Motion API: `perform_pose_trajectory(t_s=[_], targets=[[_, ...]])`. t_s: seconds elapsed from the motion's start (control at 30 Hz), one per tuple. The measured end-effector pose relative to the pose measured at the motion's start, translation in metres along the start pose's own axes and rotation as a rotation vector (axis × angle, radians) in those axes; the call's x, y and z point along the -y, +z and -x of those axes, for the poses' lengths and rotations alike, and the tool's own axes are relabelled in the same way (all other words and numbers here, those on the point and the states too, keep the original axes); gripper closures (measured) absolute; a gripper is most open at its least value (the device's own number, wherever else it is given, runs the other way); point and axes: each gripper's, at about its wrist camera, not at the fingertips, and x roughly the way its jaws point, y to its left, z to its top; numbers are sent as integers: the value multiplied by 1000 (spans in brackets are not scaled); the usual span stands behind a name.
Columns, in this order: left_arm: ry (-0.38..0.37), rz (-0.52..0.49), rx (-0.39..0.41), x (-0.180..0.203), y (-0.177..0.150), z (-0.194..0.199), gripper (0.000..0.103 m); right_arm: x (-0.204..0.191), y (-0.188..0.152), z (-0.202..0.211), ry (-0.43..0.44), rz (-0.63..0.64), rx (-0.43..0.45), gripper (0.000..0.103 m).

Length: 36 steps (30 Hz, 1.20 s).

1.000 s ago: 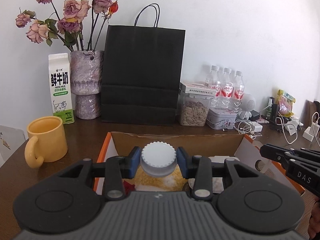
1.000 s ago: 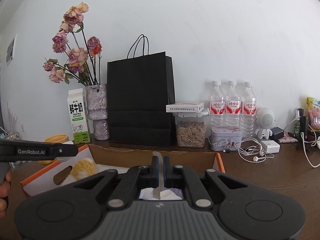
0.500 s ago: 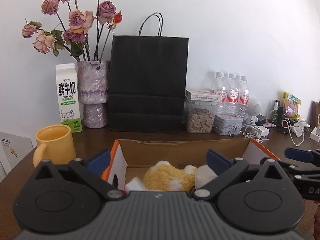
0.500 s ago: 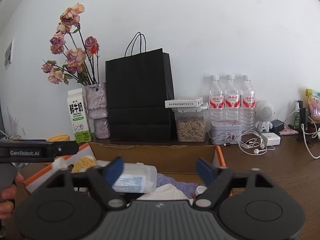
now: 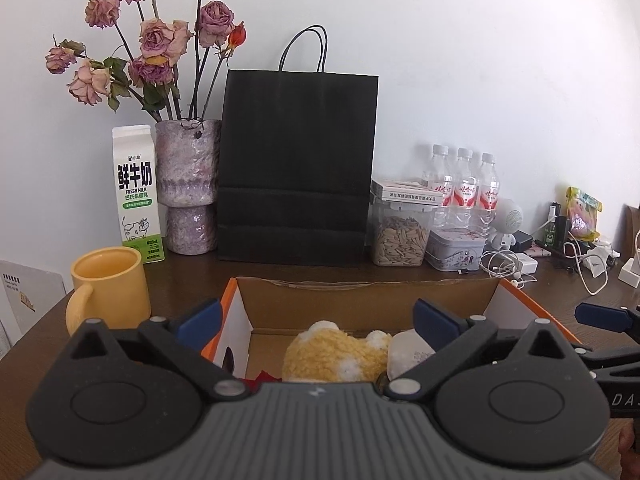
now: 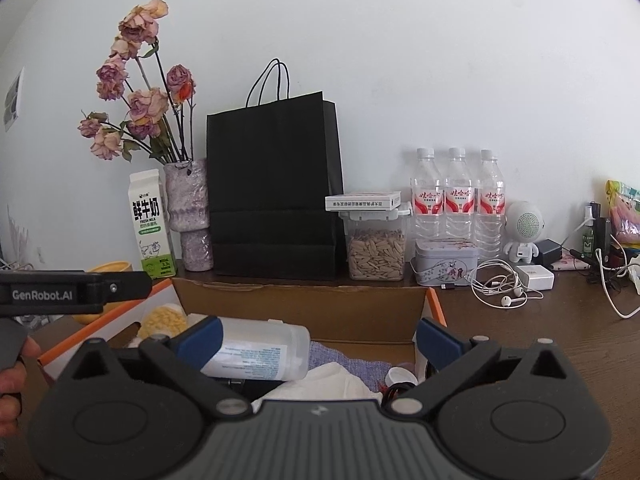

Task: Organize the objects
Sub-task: 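Lower the strip and cap into the box and open both grippers, then withdraw both grippers from the box toward the remaining table items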

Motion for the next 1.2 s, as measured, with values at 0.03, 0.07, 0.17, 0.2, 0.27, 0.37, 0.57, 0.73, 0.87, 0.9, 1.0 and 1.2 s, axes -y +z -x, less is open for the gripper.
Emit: perform_pose_trajectory(t_s=[0.03,0.07,0.17,0.2,0.27,0.37,0.57,0.73,0.87,0.9,1.0,1.2], targets=[[-3,-2,0,0,0,1,0,0,0,1,-2,1,-1,0],[-4,-3,1,0,0,2,0,-1,0,2,-3,4,0,0],[-6,1,8,0,0,9,0,-4,1,7,-5,11,4,0],[-6,3,8,0,0,11,0,-6,2,9,-5,13,7,0],[-4,8,8,-2,1,18,0,-8,2,14,-7,17,10,0],[-8,7,7,-4,1,28,0,-13,2,23,-5,27,8,0],[12,-8,-4,-12,-3,49,0,-23,-1,42,-1,46,-6,0],[32,-17,-41,-24,-12,63,0,-30,-10,57,4,64,-33,0],[38,-22,-89,-33,-24,70,0,-33,-19,66,9,74,-62,0],[38,-25,-103,-34,-28,71,0,-34,-21,68,10,76,-68,0],[35,-32,-141,-38,-39,75,0,-36,-28,73,13,82,-86,0],[6,-70,-257,-33,-66,68,0,-39,-43,74,17,88,-137,0]])
